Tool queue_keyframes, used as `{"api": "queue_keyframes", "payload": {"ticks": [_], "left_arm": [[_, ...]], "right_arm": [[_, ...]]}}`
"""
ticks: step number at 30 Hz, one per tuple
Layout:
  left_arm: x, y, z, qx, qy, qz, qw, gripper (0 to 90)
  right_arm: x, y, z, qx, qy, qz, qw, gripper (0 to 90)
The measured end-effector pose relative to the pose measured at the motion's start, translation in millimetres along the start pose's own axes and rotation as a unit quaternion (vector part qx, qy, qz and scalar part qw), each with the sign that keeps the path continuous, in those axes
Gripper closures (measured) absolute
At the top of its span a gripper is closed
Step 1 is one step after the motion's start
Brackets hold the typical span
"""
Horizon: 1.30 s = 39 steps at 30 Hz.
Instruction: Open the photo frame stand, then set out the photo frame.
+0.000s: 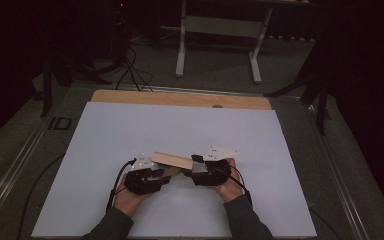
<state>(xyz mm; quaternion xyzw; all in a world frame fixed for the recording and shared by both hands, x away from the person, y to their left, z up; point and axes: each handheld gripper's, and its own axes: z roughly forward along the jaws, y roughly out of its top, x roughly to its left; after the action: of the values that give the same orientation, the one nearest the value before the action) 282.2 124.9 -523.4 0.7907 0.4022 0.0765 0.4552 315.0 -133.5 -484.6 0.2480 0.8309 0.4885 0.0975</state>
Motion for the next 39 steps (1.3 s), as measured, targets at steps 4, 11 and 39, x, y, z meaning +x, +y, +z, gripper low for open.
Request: {"api": "queue_keyframes", "payload": {"ticks": [4, 11, 39], "left_arm": [[0.2, 0.1, -2.2, -0.001, 0.000, 0.000, 1.0000, 58.3], [-0.5, -0.1, -4.8, -0.002, 0.001, 0.002, 1.0000, 58.3], [4.7, 1.5, -20.6, -0.016, 0.005, 0.004, 0.9999, 58.9]], "right_arm": [[-0.5, -0.5, -0.9, 0.001, 0.001, 0.000, 1.0000, 37.4], [-2.3, -1.3, -3.5, 0.006, -0.001, -0.002, 1.0000, 36.8], [-11.3, -4.9, -12.8, 0.031, 0.023, -0.011, 0.9992, 36.5]]}}
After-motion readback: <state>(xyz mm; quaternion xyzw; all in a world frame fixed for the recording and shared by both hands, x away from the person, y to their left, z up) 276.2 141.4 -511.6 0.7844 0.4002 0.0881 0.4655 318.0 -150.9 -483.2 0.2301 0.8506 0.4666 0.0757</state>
